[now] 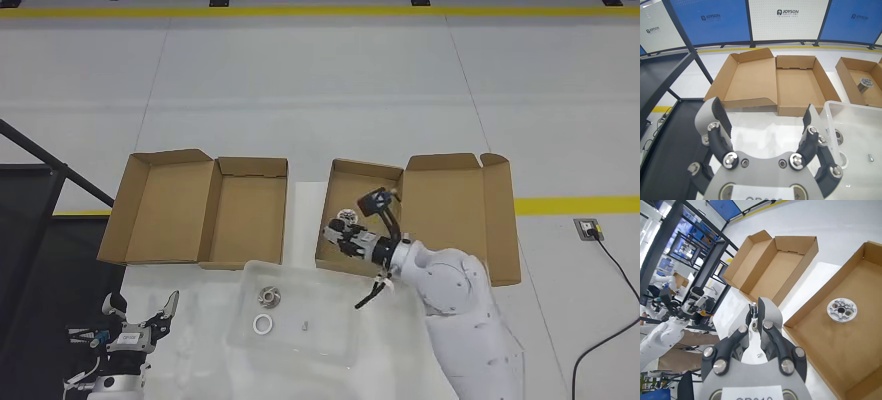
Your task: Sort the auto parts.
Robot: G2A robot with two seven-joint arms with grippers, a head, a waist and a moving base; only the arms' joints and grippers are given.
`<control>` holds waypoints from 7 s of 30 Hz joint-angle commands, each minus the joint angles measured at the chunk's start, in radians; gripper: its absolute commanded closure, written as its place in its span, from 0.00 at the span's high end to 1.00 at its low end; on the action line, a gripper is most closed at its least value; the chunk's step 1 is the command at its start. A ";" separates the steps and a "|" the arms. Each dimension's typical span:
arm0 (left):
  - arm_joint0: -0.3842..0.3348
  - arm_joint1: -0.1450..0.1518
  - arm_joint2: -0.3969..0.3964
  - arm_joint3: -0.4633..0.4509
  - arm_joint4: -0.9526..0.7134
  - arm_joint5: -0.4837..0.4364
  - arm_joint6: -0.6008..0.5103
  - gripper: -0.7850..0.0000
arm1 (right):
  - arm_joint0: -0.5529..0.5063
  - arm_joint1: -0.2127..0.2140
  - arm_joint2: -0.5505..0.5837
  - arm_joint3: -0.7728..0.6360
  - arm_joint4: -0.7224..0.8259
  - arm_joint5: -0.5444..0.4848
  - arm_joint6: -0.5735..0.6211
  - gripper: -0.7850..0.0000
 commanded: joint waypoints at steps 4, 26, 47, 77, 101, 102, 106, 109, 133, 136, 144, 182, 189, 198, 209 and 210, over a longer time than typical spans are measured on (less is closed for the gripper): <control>0.000 0.000 0.000 0.000 0.000 0.000 0.000 1.00 | 0.067 0.000 -0.095 0.049 -0.171 0.085 0.029 0.00; 0.000 0.000 0.000 0.000 0.000 0.000 0.000 1.00 | 0.430 -0.104 -0.438 0.630 -0.457 0.537 0.152 0.00; 0.000 0.000 0.000 0.000 0.000 0.000 0.000 1.00 | 0.562 -0.176 -0.475 0.972 -0.361 0.516 0.069 0.23; 0.000 0.000 0.000 0.000 0.000 0.000 0.000 1.00 | 0.373 -0.119 -0.417 0.421 -0.478 0.425 0.215 0.27; 0.000 0.000 0.000 0.000 0.000 0.000 0.000 1.00 | 0.082 -0.077 -0.630 0.084 -0.584 -0.025 0.409 0.32; 0.000 0.000 0.000 0.000 0.000 0.000 0.000 1.00 | 0.095 -0.083 -0.643 0.115 -0.579 -0.026 0.404 0.32; 0.000 0.000 0.000 0.000 0.000 0.000 0.000 1.00 | 0.143 -0.105 -0.682 0.218 -0.555 -0.024 0.387 0.31; 0.000 0.000 0.000 0.000 0.000 0.000 0.000 1.00 | 0.176 -0.121 -0.706 0.292 -0.552 -0.007 0.374 0.31; 0.000 0.000 0.000 0.000 0.000 0.000 0.000 1.00 | 0.313 -0.222 -0.810 0.608 -0.536 0.044 0.283 0.25; 0.000 0.000 0.000 0.000 0.000 0.000 0.000 1.00 | 0.320 -0.231 -0.814 0.630 -0.533 0.043 0.274 0.11; 0.000 0.000 0.000 0.000 0.000 0.000 0.000 1.00 | 0.349 -0.239 -0.782 0.653 -0.501 0.034 0.223 0.00; 0.000 0.000 0.000 0.000 0.000 0.000 0.000 1.00 | -0.061 0.051 0.088 -0.089 0.060 -0.187 -0.009 0.00; 0.000 0.000 0.000 0.000 0.000 0.000 0.000 1.00 | 0.039 0.032 -0.133 -0.008 -0.385 0.189 0.004 0.00; 0.000 0.000 0.000 0.000 0.000 0.000 0.000 1.00 | 0.223 0.005 -0.245 0.330 -0.529 0.406 0.055 0.00; 0.000 0.000 0.000 0.000 0.000 0.000 0.000 1.00 | 0.328 -0.035 -0.331 0.576 -0.530 0.478 0.055 0.00; 0.000 0.000 0.000 0.000 0.000 0.000 0.000 1.00 | 0.335 -0.037 -0.334 0.592 -0.527 0.481 0.055 0.00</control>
